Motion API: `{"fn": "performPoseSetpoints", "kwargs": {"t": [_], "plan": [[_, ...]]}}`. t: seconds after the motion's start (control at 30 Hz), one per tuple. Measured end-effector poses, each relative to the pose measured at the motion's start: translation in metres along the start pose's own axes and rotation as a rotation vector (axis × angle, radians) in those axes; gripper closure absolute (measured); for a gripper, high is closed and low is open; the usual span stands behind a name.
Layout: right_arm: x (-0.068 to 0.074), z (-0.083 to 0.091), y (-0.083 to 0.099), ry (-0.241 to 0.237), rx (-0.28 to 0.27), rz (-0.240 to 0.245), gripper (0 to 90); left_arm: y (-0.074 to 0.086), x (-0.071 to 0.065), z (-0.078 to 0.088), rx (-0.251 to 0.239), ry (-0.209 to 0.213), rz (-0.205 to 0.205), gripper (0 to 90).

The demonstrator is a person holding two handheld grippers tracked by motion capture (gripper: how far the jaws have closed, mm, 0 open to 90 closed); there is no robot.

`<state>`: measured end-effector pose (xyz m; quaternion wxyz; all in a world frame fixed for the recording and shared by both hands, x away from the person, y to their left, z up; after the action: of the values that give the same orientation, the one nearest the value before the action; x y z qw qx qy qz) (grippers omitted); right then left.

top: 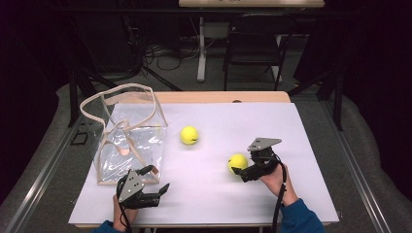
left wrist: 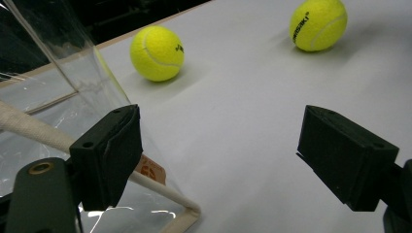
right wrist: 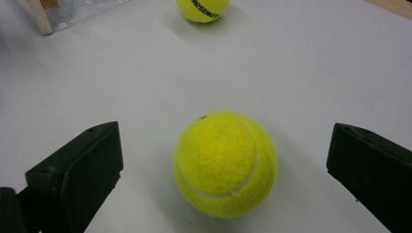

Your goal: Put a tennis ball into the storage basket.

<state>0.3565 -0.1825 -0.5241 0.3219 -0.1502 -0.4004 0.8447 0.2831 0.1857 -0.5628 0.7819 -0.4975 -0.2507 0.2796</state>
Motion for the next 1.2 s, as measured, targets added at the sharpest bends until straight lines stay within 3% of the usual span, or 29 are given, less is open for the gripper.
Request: {"fn": "performPoseSetpoints", "kwargs": {"t": [0.53,1.2], "plan": [[-0.001,-0.024,-0.002,0.005,0.103,0.004,0.0,0.001,0.000,0.001,-0.001,0.002,0.001,15.9],[-0.003,-0.041,0.008,-0.015,0.161,-0.012,0.3,0.000,-0.002,0.001,0.000,0.007,-0.002,15.9]]}}
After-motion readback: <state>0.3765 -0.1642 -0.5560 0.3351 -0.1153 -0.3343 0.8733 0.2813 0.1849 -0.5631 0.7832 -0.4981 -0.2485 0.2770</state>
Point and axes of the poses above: each handheld gripper's, and its own axes: z roughly backward along the jaws, y roughly out of its underside, x roughly to its left, the point moved 3 cm from there along -z, roughly forward along the jaws
